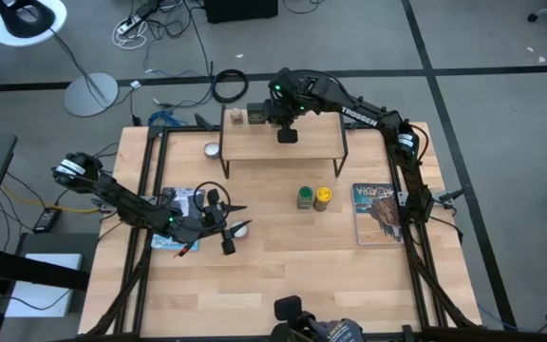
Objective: Shelf spices
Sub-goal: Put the red seasoning can on the shelf, then put the green seasoning bottle on the shelf
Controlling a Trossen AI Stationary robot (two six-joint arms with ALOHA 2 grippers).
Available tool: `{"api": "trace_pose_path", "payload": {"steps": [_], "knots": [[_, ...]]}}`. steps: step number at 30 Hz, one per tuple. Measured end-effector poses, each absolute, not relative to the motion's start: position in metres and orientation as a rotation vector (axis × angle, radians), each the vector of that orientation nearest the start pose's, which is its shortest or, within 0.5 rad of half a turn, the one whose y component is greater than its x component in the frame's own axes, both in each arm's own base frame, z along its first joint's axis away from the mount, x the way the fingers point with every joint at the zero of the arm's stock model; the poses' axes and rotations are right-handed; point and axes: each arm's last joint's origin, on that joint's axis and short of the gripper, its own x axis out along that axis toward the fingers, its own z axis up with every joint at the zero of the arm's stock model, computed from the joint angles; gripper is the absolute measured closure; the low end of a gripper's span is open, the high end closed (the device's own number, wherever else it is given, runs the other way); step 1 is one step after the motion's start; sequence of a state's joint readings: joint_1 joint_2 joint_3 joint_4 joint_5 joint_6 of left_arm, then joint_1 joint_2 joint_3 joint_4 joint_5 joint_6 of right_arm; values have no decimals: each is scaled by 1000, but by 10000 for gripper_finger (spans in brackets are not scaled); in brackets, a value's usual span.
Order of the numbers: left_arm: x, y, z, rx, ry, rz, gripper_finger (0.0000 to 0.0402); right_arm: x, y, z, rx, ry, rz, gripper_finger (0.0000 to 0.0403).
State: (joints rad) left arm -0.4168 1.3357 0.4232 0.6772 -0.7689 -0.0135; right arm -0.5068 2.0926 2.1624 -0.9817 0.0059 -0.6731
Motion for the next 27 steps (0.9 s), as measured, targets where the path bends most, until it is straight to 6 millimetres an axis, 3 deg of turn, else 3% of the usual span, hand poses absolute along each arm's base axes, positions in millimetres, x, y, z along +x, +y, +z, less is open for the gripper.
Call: {"api": "trace_pose_path", "payload": {"steps": [17, 22, 27], "knots": [[229, -80, 182, 121, 196, 352, 200, 395, -223, 334, -388, 980, -169, 403], [229, -80, 182, 121, 197, 352, 200, 398, -203, 337, -387, 971, -49, 403], [229, -79, 182, 124, 201, 352, 200, 395, -163, 350, -407, 1020, 7, 401]]}}
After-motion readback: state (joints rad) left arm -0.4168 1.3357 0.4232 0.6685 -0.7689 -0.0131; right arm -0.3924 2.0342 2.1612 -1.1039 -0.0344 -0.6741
